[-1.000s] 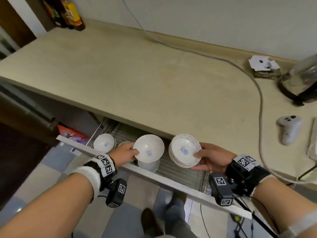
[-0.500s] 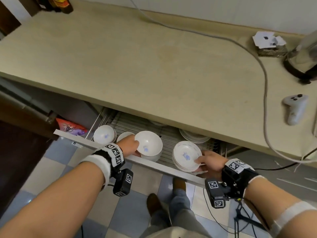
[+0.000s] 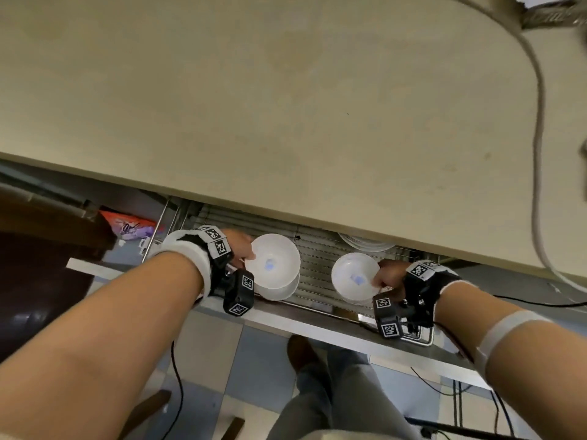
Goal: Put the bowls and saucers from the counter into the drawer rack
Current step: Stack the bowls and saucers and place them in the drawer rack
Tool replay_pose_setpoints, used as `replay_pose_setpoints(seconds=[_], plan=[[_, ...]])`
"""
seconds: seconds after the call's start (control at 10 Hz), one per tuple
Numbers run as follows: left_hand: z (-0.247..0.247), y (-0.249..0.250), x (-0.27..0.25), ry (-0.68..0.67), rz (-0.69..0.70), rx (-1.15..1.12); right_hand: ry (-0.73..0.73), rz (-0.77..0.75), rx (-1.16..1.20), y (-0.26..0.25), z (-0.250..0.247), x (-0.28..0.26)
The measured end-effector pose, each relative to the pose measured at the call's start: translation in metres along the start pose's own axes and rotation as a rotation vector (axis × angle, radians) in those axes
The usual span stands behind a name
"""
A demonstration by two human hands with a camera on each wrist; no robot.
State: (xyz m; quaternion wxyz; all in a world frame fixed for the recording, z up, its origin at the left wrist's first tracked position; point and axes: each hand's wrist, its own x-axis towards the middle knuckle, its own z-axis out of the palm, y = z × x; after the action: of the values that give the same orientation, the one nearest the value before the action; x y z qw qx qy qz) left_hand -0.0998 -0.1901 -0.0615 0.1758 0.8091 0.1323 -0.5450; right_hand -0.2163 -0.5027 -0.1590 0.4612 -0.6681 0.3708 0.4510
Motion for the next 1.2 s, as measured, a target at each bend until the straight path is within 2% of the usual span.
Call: replay_pose_setpoints(seconds=[0.2,0.4,0.6,0.8,1.0,1.2], plan=[[-0.006,0.004,0.045,0.027,-0.039,-0.006,-0.028,0.045,-0.096,-0.007,0.023,0.04],[0.006,-0.003,0.069,-0.021,-0.087,0.003,0.003,-0.037,-0.213,0.004,0.041,0.083],[0.011,-0.008,0.086,0.002,-0.042,0.088,0.034,-0.082,-0.247,0.011,0.049,0.091],[0.011,-0.011,0.099,-0.046,-0.036,0.186,-0.005,-0.071,-0.17,0.019,0.056,0.107],[0.01,-0.013,0.108,-0.042,-0.1,0.314,0.018,-0.006,-0.263,0.022,0.062,0.114],[0.011,-0.011,0.109,-0.085,-0.097,0.477,-0.015,-0.058,-0.447,0.026,0.062,0.11]])
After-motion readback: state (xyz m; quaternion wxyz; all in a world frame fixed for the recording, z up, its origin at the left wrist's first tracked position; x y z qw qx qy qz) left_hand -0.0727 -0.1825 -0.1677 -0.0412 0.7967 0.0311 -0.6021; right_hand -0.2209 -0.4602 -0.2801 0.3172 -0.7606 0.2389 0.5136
